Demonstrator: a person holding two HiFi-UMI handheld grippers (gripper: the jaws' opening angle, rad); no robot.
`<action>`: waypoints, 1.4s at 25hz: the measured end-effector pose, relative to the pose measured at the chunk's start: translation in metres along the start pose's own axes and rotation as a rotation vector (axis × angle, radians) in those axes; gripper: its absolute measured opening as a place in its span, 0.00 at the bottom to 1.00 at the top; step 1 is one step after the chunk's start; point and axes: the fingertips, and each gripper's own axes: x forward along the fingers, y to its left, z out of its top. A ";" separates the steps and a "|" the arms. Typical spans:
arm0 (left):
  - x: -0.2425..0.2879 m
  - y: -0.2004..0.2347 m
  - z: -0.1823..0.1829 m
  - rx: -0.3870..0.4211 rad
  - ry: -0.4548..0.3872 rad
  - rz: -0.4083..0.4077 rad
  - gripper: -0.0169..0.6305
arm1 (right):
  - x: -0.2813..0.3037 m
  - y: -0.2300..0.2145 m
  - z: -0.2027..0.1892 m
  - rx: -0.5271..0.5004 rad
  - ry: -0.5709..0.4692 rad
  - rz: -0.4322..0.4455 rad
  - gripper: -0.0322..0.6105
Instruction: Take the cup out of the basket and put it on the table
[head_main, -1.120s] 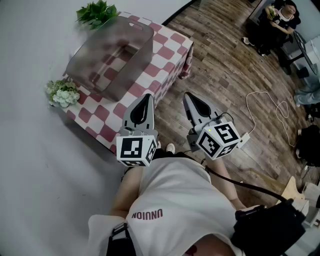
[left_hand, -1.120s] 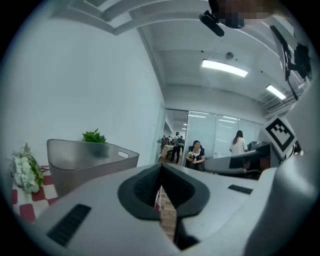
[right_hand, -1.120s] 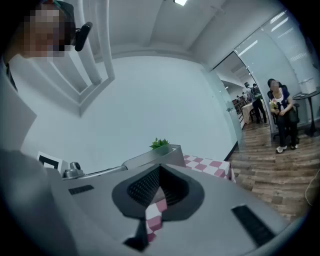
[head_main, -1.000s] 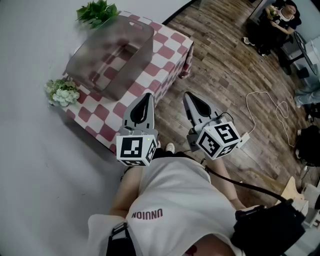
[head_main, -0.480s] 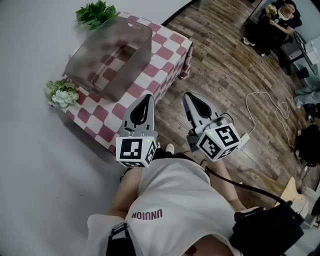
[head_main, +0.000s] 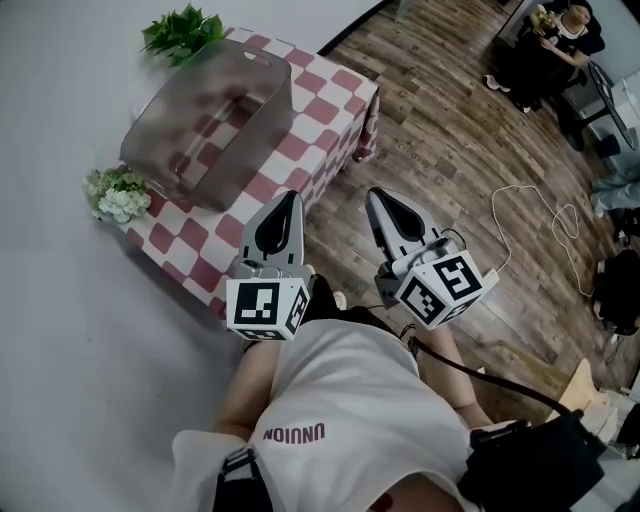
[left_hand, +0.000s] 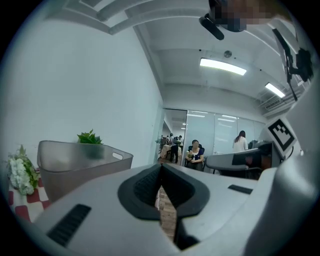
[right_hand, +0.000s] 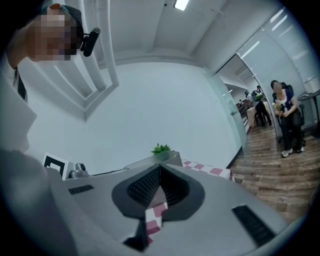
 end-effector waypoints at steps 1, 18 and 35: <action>0.003 -0.001 0.001 0.007 0.001 -0.004 0.05 | 0.003 -0.003 0.000 0.010 0.003 -0.005 0.08; 0.056 0.119 0.124 0.027 -0.202 0.139 0.05 | 0.153 -0.026 0.055 -0.047 -0.006 0.053 0.08; 0.074 0.243 0.134 0.071 -0.106 0.315 0.05 | 0.274 -0.010 0.094 -0.101 -0.002 0.170 0.08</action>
